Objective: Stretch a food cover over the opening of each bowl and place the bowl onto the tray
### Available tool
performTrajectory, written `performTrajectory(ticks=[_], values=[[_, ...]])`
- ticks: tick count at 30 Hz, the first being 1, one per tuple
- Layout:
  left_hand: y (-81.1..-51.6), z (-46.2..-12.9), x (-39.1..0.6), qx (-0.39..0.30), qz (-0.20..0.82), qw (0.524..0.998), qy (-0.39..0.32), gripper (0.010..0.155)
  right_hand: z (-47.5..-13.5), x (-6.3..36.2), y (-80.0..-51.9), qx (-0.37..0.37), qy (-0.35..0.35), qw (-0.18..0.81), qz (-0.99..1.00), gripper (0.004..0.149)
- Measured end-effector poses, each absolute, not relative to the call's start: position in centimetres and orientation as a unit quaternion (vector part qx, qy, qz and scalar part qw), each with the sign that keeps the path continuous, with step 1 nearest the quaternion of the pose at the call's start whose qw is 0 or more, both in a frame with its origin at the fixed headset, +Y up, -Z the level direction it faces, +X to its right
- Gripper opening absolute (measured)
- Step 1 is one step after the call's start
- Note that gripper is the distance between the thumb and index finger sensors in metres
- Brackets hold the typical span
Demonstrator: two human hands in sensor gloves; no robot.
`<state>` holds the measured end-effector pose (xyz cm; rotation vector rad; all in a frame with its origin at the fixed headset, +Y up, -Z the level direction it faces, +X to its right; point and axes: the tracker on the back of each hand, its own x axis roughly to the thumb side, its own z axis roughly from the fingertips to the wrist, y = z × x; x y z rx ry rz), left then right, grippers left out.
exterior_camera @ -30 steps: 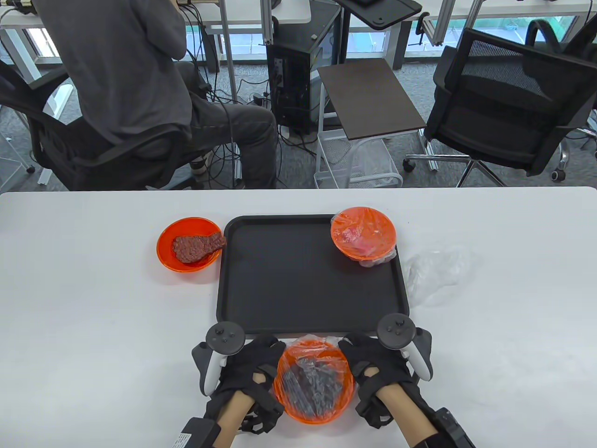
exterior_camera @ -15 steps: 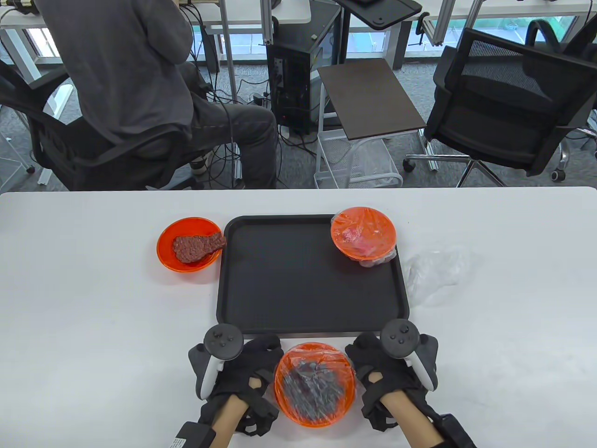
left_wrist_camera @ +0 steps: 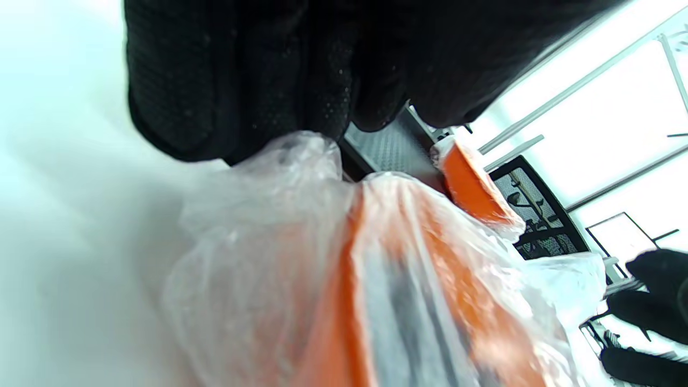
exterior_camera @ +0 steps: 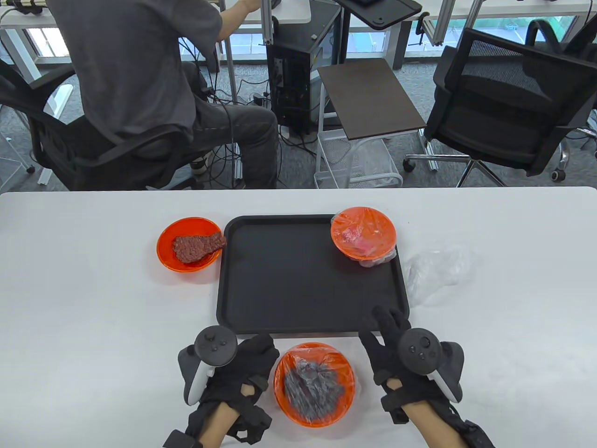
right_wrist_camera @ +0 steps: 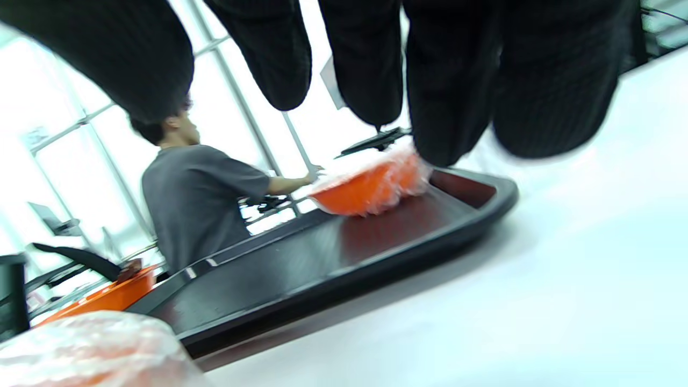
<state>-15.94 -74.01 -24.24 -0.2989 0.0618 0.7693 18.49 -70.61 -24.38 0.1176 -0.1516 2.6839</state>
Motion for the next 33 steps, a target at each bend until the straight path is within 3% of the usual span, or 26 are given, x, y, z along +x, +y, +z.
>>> performTrajectory(ticks=[7,14,23,28,33], values=[[-74.0,-22.4,-13.7,-0.178,0.332,0.926,0.023,0.072,-23.2,19.2,-71.5,0.104,-0.025,0.119,0.987,0.082],[-74.8,-22.2,-13.0,-0.204,0.345,0.915,0.046,0.065,-23.3,20.0,-73.1,0.109,-0.005,0.119,0.987,0.086],[-74.8,-22.9,-12.9,-0.188,0.377,0.905,0.062,0.053,-23.9,20.4,-73.4,0.089,0.011,0.146,0.985,0.084],[-71.9,-25.2,-13.5,-0.173,0.396,0.899,0.067,0.052,-24.0,20.5,-73.3,0.083,0.007,0.157,0.984,0.084],[-69.2,-30.5,-15.0,-0.138,0.375,0.910,0.113,0.053,-24.0,20.5,-73.2,0.082,0.003,0.165,0.983,0.083]])
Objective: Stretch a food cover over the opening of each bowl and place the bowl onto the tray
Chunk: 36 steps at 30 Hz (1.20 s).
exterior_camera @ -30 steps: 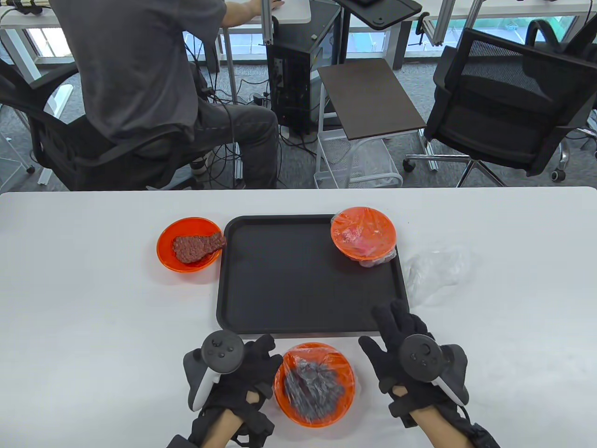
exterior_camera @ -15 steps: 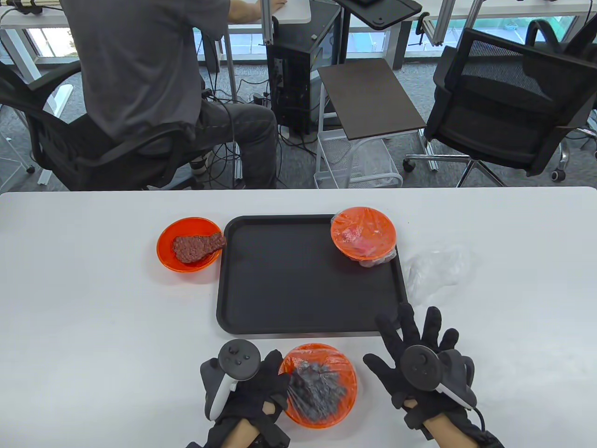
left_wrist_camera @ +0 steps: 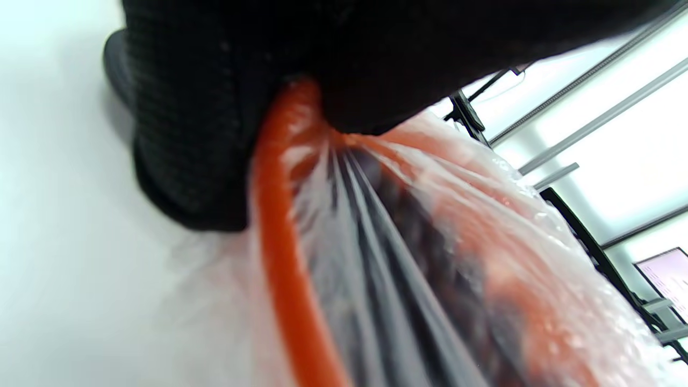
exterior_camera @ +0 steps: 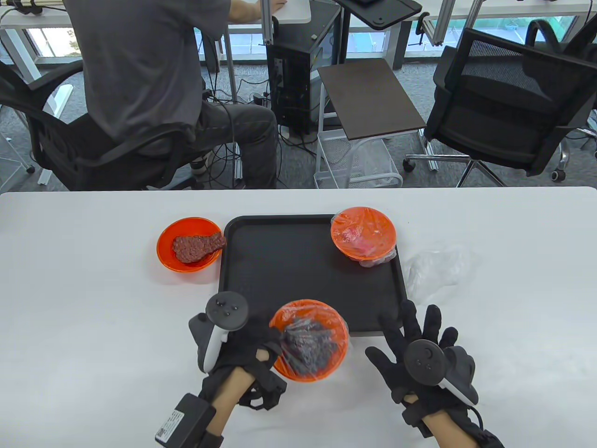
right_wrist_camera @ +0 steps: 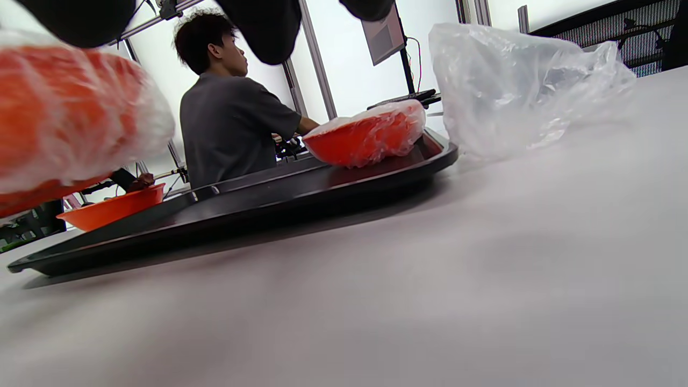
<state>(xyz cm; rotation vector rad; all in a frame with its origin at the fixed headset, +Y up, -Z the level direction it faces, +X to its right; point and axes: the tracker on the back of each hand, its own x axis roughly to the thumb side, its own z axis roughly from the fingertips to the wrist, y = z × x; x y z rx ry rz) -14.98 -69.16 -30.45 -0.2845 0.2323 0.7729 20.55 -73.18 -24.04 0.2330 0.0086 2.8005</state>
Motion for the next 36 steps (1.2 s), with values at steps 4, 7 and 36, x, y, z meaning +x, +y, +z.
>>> performTrajectory(ticks=[4,7,36], values=[[-69.1,-34.8,-16.2,-0.131,0.375,0.902,0.167,0.055,-24.0,20.5,-73.2,0.082,0.004,0.167,0.983,0.083],[-69.5,-37.8,-17.2,-0.123,0.374,0.893,0.218,0.055,-24.2,20.7,-73.1,0.079,0.009,0.173,0.982,0.082],[-72.7,-46.9,-18.2,-0.091,0.355,0.869,0.331,0.054,-24.4,21.2,-73.7,0.068,0.064,0.184,0.978,0.082]])
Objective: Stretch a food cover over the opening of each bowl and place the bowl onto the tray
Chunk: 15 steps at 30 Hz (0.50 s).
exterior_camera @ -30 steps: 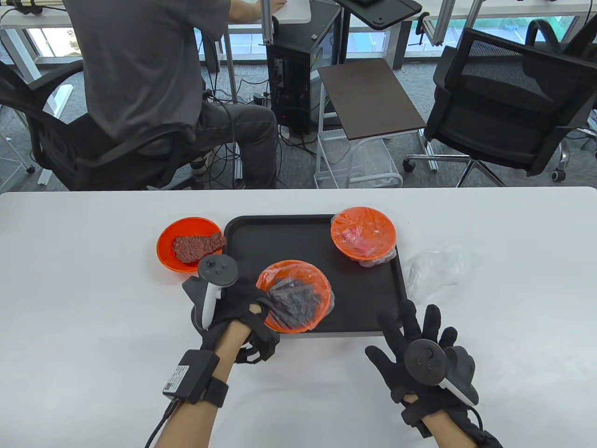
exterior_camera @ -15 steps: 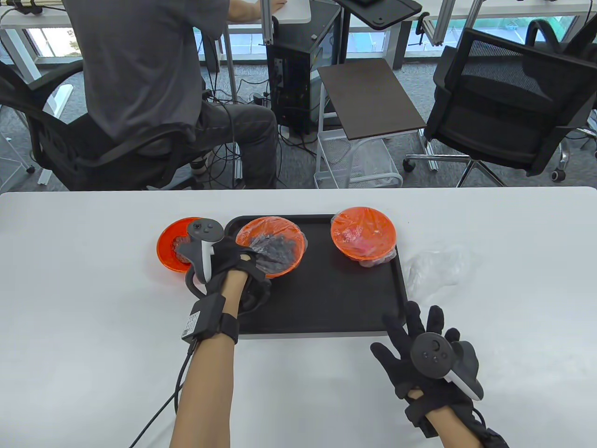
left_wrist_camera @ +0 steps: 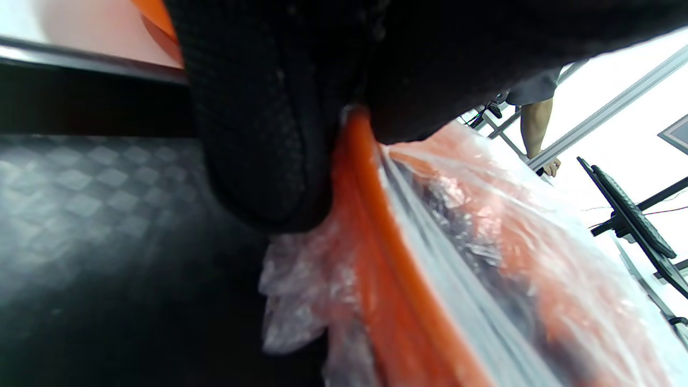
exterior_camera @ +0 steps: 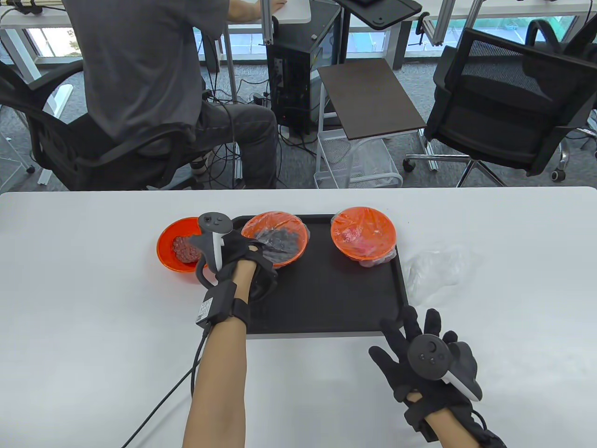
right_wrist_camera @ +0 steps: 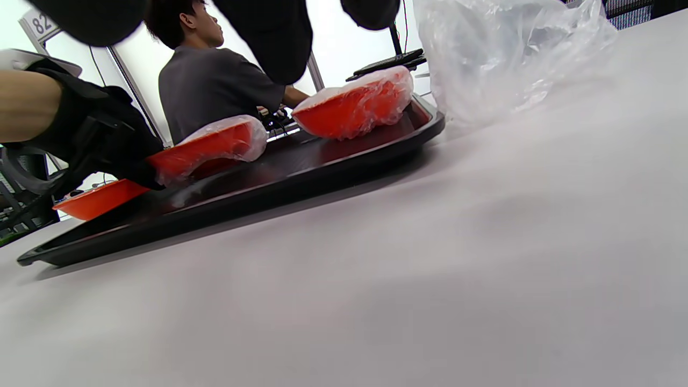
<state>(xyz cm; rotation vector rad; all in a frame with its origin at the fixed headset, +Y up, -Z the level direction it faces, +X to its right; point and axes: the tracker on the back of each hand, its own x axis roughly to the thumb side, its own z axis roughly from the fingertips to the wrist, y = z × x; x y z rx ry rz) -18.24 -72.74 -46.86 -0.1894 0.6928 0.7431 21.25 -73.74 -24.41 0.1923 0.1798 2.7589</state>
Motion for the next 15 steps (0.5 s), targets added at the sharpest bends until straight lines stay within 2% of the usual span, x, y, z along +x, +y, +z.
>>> performTrajectory(ticks=[9,15], values=[[-73.6,-46.6,-18.7,-0.087,0.371,0.859,0.342,0.054,-24.4,20.9,-73.7,0.073,0.068,0.183,0.978,0.082],[-73.1,-45.3,-18.8,-0.091,0.396,0.846,0.346,0.061,-24.4,21.0,-73.7,0.072,0.067,0.184,0.978,0.082]])
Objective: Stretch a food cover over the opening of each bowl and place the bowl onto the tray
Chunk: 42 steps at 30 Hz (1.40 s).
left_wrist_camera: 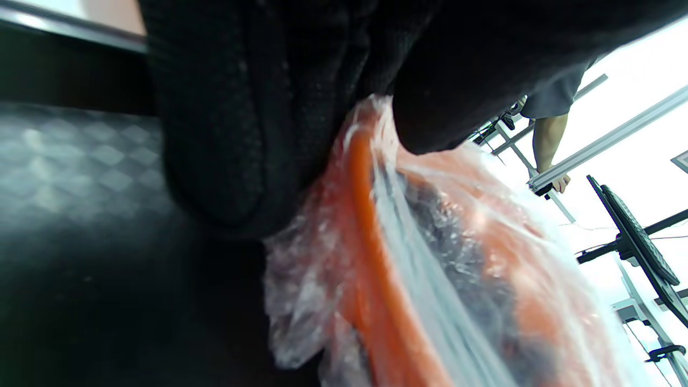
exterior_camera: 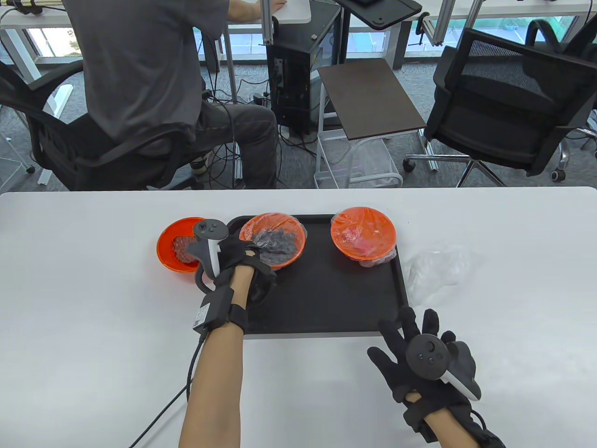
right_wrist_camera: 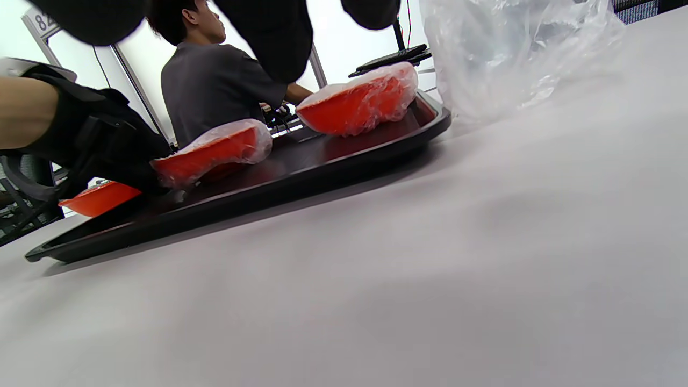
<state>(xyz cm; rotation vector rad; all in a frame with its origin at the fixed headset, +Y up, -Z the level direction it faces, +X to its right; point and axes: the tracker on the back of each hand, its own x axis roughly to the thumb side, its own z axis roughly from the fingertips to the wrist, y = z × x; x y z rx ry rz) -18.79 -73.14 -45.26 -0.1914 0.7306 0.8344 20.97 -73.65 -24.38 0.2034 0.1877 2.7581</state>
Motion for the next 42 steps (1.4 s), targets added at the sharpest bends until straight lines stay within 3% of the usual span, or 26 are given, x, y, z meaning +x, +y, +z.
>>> performTrajectory(ticks=[5,11,14,19,21,25,31,36,42], values=[[-71.5,-44.1,-19.2,-0.097,0.415,0.844,0.325,0.063,-24.3,21.1,-73.6,0.071,0.065,0.183,0.978,0.082],[-67.1,-42.3,-21.1,-0.096,0.440,0.850,0.272,0.060,-24.3,21.1,-73.5,0.071,0.062,0.182,0.979,0.082],[-64.7,-41.5,-23.3,-0.065,0.446,0.852,0.266,0.061,-24.3,21.1,-73.6,0.070,0.063,0.181,0.979,0.082],[-62.1,-40.8,-28.5,0.008,0.403,0.857,0.322,0.062,-24.3,21.0,-73.6,0.067,0.065,0.179,0.979,0.082],[-62.5,-40.7,-30.5,0.024,0.366,0.861,0.354,0.063,-24.3,21.0,-73.5,0.068,0.063,0.176,0.980,0.082],[-66.1,-40.7,-33.6,0.027,0.319,0.852,0.415,0.066,-24.4,20.8,-73.5,0.069,0.060,0.174,0.980,0.084],[-72.0,-41.3,-34.6,-0.031,0.364,0.815,0.450,0.070,-24.3,20.6,-73.6,0.068,0.063,0.171,0.981,0.083],[-74.3,-42.4,-34.1,-0.049,0.360,0.812,0.456,0.074,-24.4,20.5,-73.5,0.069,0.062,0.173,0.980,0.083],[-74.7,-43.6,-33.7,-0.049,0.358,0.812,0.458,0.067,-24.5,20.3,-73.7,0.071,0.069,0.170,0.981,0.083]])
